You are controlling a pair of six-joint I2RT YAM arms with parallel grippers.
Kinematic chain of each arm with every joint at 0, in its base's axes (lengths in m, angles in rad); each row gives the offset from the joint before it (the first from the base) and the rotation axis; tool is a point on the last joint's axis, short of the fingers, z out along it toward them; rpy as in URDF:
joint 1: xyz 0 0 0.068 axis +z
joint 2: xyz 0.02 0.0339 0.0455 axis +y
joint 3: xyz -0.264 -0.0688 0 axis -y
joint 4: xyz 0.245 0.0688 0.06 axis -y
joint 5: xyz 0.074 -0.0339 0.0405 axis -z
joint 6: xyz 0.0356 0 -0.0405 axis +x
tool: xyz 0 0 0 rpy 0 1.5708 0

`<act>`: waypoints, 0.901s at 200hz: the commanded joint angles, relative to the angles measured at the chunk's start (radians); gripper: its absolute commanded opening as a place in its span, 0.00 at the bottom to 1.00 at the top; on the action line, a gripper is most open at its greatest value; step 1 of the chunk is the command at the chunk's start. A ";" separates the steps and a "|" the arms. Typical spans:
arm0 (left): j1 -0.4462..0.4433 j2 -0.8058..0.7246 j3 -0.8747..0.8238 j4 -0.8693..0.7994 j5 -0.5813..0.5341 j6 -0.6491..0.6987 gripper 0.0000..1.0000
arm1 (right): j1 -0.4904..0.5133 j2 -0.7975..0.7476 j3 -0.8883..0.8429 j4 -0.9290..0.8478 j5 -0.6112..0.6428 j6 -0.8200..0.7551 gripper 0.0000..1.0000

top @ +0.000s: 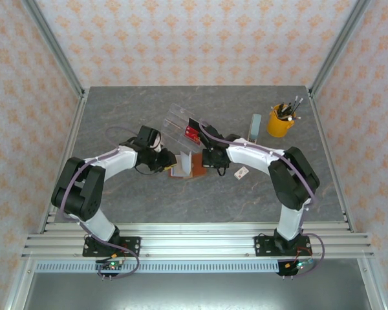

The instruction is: Take the credit cards out of the card holder

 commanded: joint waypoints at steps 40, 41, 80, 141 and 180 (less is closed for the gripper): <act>-0.033 0.075 0.079 -0.036 -0.041 0.021 0.27 | -0.006 0.023 0.009 -0.030 0.004 -0.047 0.03; -0.033 0.076 0.080 -0.036 -0.042 0.021 0.27 | -0.006 0.023 0.009 -0.030 0.003 -0.047 0.03; -0.053 0.089 0.114 -0.118 -0.138 0.049 0.26 | -0.006 0.021 0.001 -0.022 -0.002 -0.044 0.03; -0.060 0.102 0.131 -0.156 -0.185 0.084 0.27 | -0.006 0.029 0.002 -0.021 -0.009 -0.037 0.03; -0.062 0.124 0.135 -0.135 -0.150 0.087 0.24 | -0.006 0.035 0.007 -0.032 -0.019 -0.044 0.04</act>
